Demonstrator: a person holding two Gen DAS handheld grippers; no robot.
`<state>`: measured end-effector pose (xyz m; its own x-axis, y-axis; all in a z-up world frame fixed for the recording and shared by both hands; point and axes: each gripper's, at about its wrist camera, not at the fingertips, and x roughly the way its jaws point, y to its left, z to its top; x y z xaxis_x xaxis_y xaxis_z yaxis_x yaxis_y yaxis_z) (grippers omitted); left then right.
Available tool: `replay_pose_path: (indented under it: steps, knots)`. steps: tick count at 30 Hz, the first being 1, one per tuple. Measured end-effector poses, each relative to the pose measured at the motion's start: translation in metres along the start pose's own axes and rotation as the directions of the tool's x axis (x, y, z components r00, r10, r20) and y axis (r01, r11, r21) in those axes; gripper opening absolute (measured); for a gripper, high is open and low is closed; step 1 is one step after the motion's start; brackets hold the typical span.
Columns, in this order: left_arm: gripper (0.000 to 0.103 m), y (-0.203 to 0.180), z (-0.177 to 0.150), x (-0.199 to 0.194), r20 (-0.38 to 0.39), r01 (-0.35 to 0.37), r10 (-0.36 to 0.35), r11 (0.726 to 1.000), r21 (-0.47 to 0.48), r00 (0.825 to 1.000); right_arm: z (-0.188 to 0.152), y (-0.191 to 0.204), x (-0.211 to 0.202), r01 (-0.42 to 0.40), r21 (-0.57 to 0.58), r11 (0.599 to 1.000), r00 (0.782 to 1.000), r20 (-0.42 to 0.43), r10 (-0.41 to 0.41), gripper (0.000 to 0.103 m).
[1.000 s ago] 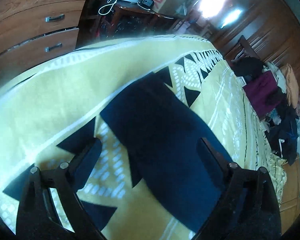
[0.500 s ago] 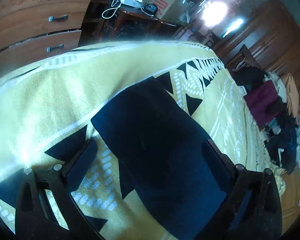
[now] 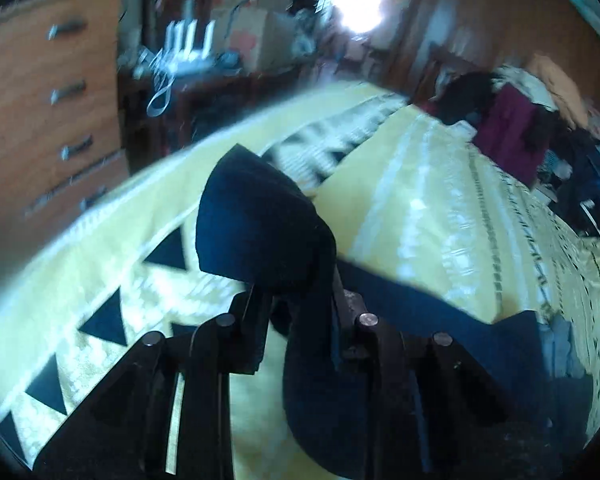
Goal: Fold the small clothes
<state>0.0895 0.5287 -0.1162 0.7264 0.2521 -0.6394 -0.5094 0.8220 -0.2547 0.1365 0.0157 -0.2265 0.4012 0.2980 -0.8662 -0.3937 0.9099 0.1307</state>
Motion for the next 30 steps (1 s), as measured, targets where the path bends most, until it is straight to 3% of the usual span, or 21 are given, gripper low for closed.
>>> replay_pose_path:
  steps: [4,7,8,11,13,15,16,17,18,21,22,23,25,30]
  knots:
    - [0.024,-0.089,0.004,-0.056,0.068,0.161,-0.173,0.975,0.155,0.983,-0.012,-0.005,-0.014,-0.009,0.021,1.0,1.0,0.009,0.009,0.1]
    - [0.027,-0.183,-0.014,-0.094,0.041,0.321,-0.346,0.902,0.288,0.937,-0.027,-0.014,-0.034,-0.006,0.022,1.0,1.0,0.007,0.006,0.1]
    - [0.029,-0.214,-0.024,-0.104,0.024,0.374,-0.402,0.872,0.315,0.916,-0.032,-0.018,-0.04,-0.006,0.023,1.0,1.0,0.007,0.005,0.1]
    - [0.033,-0.305,-0.067,-0.118,-0.08,0.545,-0.556,0.761,0.351,0.827,-0.054,-0.037,-0.061,-0.01,0.063,0.998,1.0,0.005,0.01,0.1]
    - [0.037,-0.361,-0.105,-0.117,-0.176,0.648,-0.632,0.678,0.346,0.755,-0.068,-0.052,-0.071,-0.008,0.099,0.995,1.0,0.006,0.008,0.1]
    - [0.043,-0.403,-0.143,-0.107,-0.293,0.709,-0.647,0.616,0.344,0.704,-0.08,-0.067,-0.079,-0.005,0.137,0.991,1.0,0.01,0.004,0.099]
    - [0.046,-0.422,-0.165,-0.097,-0.371,0.746,-0.647,0.587,0.315,0.666,-0.086,-0.076,-0.086,-0.003,0.155,0.988,1.0,0.015,0.001,0.099]
    - [0.045,-0.432,-0.183,-0.088,-0.439,0.775,-0.644,0.573,0.267,0.627,-0.085,-0.08,-0.087,0.003,0.163,0.987,1.0,0.019,-0.006,0.1]
    - [0.043,-0.436,-0.193,-0.084,-0.476,0.782,-0.632,0.575,0.239,0.611,-0.088,-0.084,-0.092,0.005,0.168,0.986,1.0,0.023,-0.009,0.1]
    - [0.045,-0.418,-0.199,-0.096,-0.484,0.789,-0.64,0.578,0.209,0.597,-0.091,-0.102,-0.109,-0.04,0.202,0.979,0.998,0.05,0.03,0.1]
    - [0.047,-0.407,-0.195,-0.103,-0.471,0.787,-0.645,0.579,0.212,0.601,-0.091,-0.108,-0.114,-0.059,0.212,0.975,0.997,0.062,0.047,0.1]
    - [0.05,-0.394,-0.188,-0.111,-0.451,0.781,-0.649,0.583,0.224,0.613,-0.089,-0.114,-0.12,-0.083,0.225,0.971,0.995,0.078,0.067,0.1]
    - [0.071,-0.365,-0.167,-0.116,-0.384,0.746,-0.644,0.62,0.243,0.661,-0.081,-0.124,-0.13,-0.133,0.245,0.96,0.987,0.12,0.106,0.1]
    - [0.072,-0.279,-0.119,-0.114,-0.254,0.666,-0.619,0.722,0.187,0.743,-0.023,-0.138,-0.125,-0.313,0.264,0.912,0.939,0.233,0.255,0.096]
